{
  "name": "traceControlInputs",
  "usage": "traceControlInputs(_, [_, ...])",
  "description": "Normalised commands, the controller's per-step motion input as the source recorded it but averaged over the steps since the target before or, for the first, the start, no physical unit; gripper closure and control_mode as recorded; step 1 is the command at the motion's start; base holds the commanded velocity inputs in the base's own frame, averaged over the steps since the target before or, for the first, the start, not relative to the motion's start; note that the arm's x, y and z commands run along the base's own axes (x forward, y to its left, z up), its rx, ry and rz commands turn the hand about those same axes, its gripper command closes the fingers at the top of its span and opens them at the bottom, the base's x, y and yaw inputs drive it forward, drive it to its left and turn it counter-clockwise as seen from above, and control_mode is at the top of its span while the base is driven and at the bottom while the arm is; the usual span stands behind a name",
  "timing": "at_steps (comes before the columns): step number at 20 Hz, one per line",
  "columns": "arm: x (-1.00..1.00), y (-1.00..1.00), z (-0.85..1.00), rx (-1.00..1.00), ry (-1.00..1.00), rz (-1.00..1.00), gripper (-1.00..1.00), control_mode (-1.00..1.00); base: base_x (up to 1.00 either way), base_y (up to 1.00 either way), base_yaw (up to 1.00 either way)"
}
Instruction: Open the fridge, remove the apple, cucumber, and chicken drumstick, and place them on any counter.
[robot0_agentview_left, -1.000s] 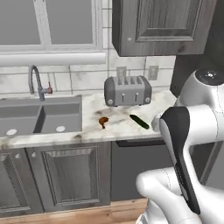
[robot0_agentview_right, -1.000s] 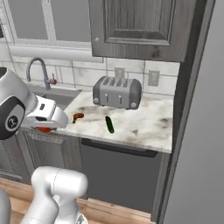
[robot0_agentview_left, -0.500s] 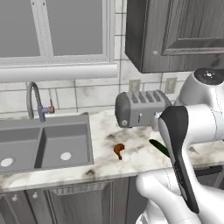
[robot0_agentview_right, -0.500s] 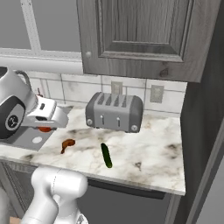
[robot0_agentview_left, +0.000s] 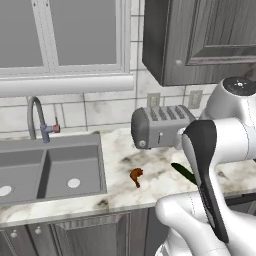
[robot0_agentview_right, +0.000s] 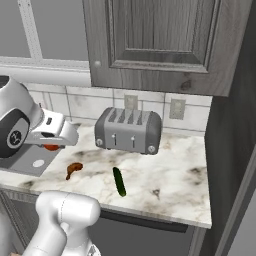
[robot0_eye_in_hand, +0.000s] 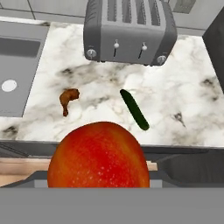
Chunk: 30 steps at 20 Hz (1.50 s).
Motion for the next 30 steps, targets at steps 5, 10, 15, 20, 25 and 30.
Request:
traceControlInputs(5, [0.06, 0.07, -0.17, -0.01, 0.08, 0.0, 1.0, -1.0, 0.0, 0.05, 0.0])
traceControlInputs(10, [0.25, 0.4, -0.56, -0.02, 0.24, 0.0, 1.0, -1.0, 0.0, 0.0, 0.0])
traceControlInputs(15, [0.5, 0.52, -0.46, -0.01, 0.27, 0.0, 1.0, -1.0, 0.0, 0.0, 0.0])
traceControlInputs(20, [0.67, 0.03, -0.46, 0.0, 0.14, 0.0, 1.0, -1.0, 0.0, 0.0, 0.0])
traceControlInputs(25, [0.68, 0.0, -0.63, 0.0, 0.01, 0.0, 1.0, -1.0, 0.0, 0.0, 0.0])
traceControlInputs(30, [0.52, -0.03, -0.84, -0.02, 0.0, 0.0, 1.0, -1.0, 0.0, 0.0, 0.0])
